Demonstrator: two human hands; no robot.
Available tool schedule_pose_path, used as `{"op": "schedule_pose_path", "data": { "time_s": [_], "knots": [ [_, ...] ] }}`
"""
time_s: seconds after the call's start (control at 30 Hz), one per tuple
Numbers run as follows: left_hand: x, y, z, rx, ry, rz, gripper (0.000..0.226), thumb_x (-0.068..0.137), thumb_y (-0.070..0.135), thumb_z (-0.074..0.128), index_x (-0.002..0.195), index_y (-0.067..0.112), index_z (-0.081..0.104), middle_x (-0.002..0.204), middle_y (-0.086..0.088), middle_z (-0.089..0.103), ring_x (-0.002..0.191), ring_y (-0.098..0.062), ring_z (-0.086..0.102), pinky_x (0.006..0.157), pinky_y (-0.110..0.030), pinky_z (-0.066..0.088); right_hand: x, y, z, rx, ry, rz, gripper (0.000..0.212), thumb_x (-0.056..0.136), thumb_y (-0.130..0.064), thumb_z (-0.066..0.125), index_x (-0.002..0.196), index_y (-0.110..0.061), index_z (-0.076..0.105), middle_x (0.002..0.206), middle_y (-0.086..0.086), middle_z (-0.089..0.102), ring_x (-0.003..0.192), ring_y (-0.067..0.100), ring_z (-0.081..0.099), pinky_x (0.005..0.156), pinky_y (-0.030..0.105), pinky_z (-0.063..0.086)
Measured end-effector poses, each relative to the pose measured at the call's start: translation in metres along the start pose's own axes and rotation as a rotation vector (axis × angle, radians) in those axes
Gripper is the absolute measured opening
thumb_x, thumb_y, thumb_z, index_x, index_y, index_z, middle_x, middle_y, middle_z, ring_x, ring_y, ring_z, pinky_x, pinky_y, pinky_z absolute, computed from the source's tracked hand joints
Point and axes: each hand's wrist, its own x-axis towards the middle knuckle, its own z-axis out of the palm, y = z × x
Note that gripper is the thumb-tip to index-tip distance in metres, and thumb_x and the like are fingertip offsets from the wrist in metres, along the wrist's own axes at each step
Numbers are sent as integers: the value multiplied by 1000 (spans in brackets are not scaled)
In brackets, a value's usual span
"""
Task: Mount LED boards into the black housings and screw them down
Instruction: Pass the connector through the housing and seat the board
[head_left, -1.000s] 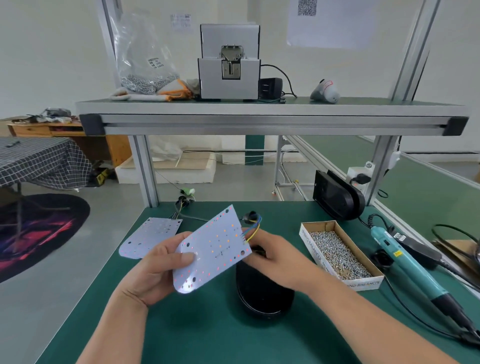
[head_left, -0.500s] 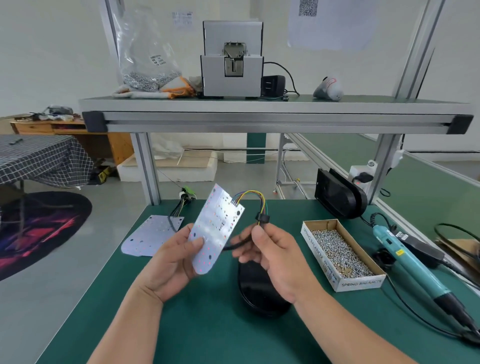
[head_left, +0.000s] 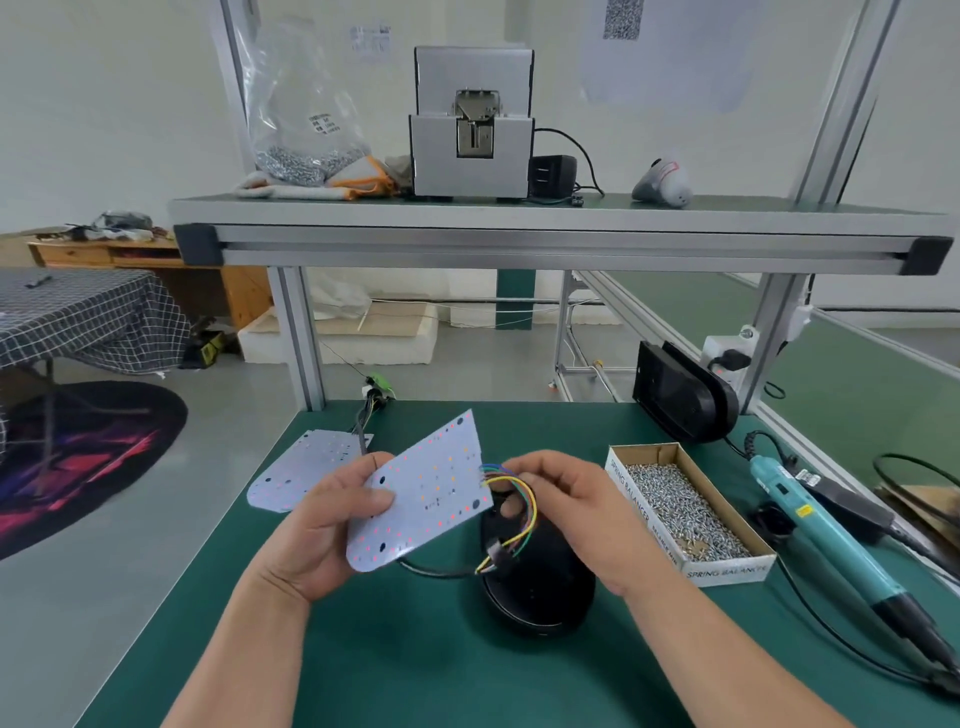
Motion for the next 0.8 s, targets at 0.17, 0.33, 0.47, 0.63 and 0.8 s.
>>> {"op": "schedule_pose_path", "data": {
  "time_s": [0.17, 0.33, 0.47, 0.63, 0.8],
  "knots": [
    [-5, -1, -2, 15, -34, -60, 55, 59, 14, 94, 109, 5, 71, 107, -24, 69, 85, -36, 72, 71, -39, 61, 38, -15, 31, -194, -158, 63, 17, 98, -21, 63, 100, -11, 77, 99, 13, 78, 81, 13, 67, 78, 34, 56],
    [-9, -4, 0, 7, -60, -126, 59, 65, 8, 87, 121, -1, 70, 116, -24, 69, 97, -39, 71, 79, -46, 61, 89, -8, 68, -204, -320, 220, 21, 102, -27, 64, 99, -8, 72, 100, 9, 80, 84, 15, 69, 85, 40, 55],
    [-10, -6, 2, -8, -77, -152, 48, 70, 3, 82, 113, -3, 62, 117, -24, 62, 98, -40, 66, 84, -47, 57, 123, 3, 95, -334, -410, 210, 30, 102, -37, 65, 95, -10, 75, 101, 15, 79, 85, 18, 69, 89, 44, 55],
    [-8, -8, -3, -40, -93, -142, 40, 71, 7, 90, 106, 6, 71, 111, -21, 66, 95, -37, 67, 83, -43, 57, 157, 18, 119, -304, -342, 215, 30, 86, -13, 75, 83, 10, 57, 78, 17, 57, 69, 24, 55, 71, 39, 50],
    [-2, -10, -12, -105, 3, -68, 49, 72, 8, 92, 116, 9, 72, 121, -23, 68, 106, -39, 69, 92, -47, 58, 180, 24, 131, -253, -195, 121, 14, 94, 3, 66, 98, 15, 63, 77, 12, 54, 69, 21, 53, 70, 34, 48]
  ]
}}
